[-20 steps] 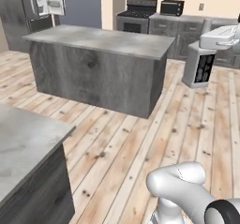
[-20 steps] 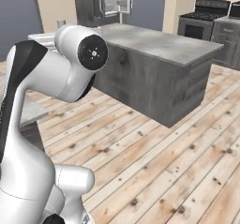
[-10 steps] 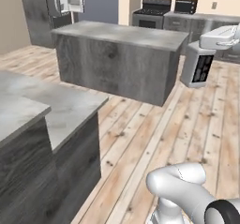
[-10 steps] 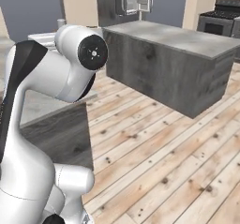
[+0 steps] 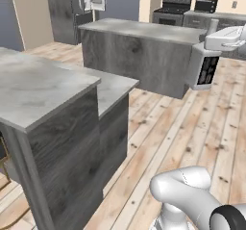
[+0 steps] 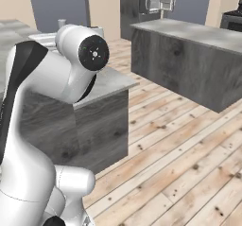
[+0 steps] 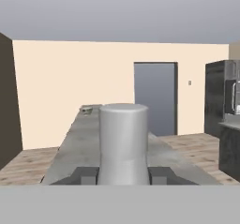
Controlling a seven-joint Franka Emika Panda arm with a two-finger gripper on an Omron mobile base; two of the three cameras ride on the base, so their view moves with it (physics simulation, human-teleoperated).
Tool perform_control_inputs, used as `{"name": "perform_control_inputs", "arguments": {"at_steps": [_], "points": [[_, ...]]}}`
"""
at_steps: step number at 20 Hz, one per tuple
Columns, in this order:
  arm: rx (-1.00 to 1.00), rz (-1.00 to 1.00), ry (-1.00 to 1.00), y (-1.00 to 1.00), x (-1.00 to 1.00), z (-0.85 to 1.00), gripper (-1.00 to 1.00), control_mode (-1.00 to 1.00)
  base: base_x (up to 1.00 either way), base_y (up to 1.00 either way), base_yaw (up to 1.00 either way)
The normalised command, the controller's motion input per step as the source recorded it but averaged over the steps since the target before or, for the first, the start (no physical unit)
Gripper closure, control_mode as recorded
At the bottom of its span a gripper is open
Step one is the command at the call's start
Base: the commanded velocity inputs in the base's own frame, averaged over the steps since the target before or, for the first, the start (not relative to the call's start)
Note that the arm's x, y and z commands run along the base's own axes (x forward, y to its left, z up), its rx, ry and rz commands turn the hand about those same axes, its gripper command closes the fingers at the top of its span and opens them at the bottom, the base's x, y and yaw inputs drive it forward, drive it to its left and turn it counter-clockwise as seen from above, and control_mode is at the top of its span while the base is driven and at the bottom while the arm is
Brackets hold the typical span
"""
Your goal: There is a bowl on the dining counter. Grab a lemon wedge from the fridge and place it in the bowl. Then get the liquor bottle and glass cup from the cabinet and place them next to the bowl.
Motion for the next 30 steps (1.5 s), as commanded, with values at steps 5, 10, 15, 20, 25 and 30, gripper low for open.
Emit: {"name": "perform_control_inputs", "arguments": {"at_steps": [5, 10, 15, 20, 25, 30], "points": [[0.00, 0.00, 0.00, 0.00, 0.00, 0.00, 1.00, 1.00, -0.68, 1.00, 0.11], [0.00, 0.00, 0.00, 0.00, 0.00, 0.00, 1.00, 1.00, 0.04, 1.00, 0.00], [0.00, 0.00, 0.00, 0.00, 0.00, 0.00, 1.00, 1.00, 0.38, 1.00, -0.05], [0.00, 0.00, 0.00, 0.00, 0.00, 0.00, 1.00, 1.00, 0.33, 1.00, -0.05], [0.00, 0.00, 0.00, 0.00, 0.00, 0.00, 1.00, 1.00, 0.14, 1.00, -0.01], [0.00, 0.00, 0.00, 0.00, 0.00, 0.00, 1.00, 1.00, 0.05, 1.00, 0.00]]}}
